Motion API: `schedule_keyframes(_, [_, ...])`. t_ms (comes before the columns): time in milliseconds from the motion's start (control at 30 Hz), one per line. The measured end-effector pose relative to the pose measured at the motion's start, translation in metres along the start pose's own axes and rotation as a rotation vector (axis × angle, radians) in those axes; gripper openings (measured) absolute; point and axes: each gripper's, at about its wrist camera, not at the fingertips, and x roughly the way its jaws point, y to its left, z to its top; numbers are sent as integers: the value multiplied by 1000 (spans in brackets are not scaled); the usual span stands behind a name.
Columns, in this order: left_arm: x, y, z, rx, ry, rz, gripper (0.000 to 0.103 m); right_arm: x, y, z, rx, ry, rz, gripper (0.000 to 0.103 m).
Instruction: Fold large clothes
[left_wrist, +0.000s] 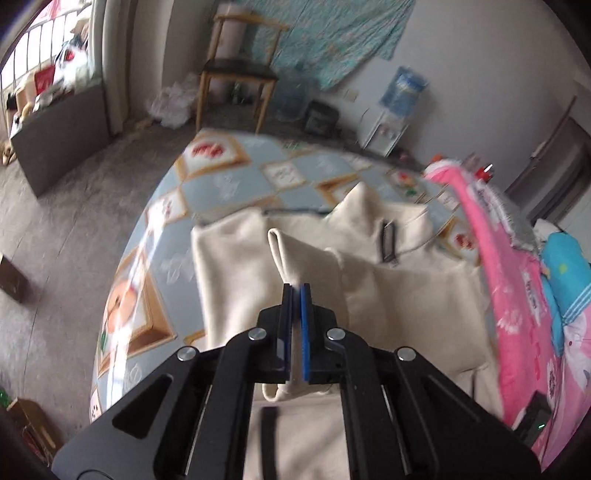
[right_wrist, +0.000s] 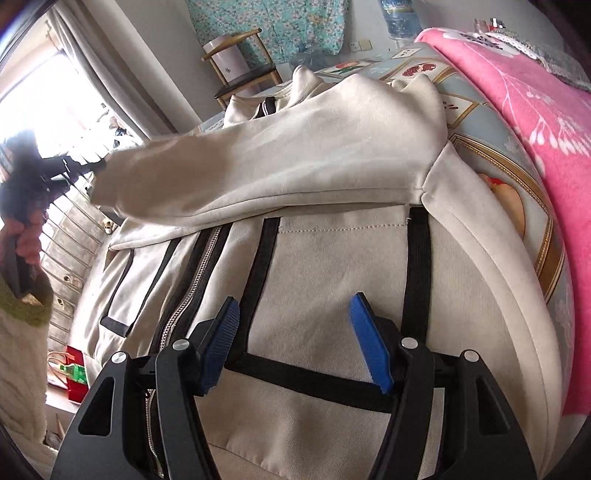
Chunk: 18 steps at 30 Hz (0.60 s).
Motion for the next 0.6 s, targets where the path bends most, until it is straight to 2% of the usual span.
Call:
schedule_keyframes(67, [22,16,-10,-14,56,29,3,0,0,1,-1,7,-5,62])
schedule_keyframes(100, [25,23,-14,-33,67,21,3,-1,0,2,-2,10,-8,62])
schedule_keyframes(200, [20,31,-16,-52,55,-6,3,-2,0,2,-3,16,-21,62])
schedule_keyframes(333, [37,38,-24,-45,116,63,4,0,4,4,-7,23,-48,62])
schedule_keyframes(433, [53,51,-31,-82,152,60,4,-9,3,12,17,44,-78,62])
schedule_keyframes(500, [54,51,-33,-72,146,60,4,-29,0,25,38,-1,-68,62])
schedule_keyframes(600, [54,47,-34,-31,141,77,5,-59,-11,62,58,-75,-50,62])
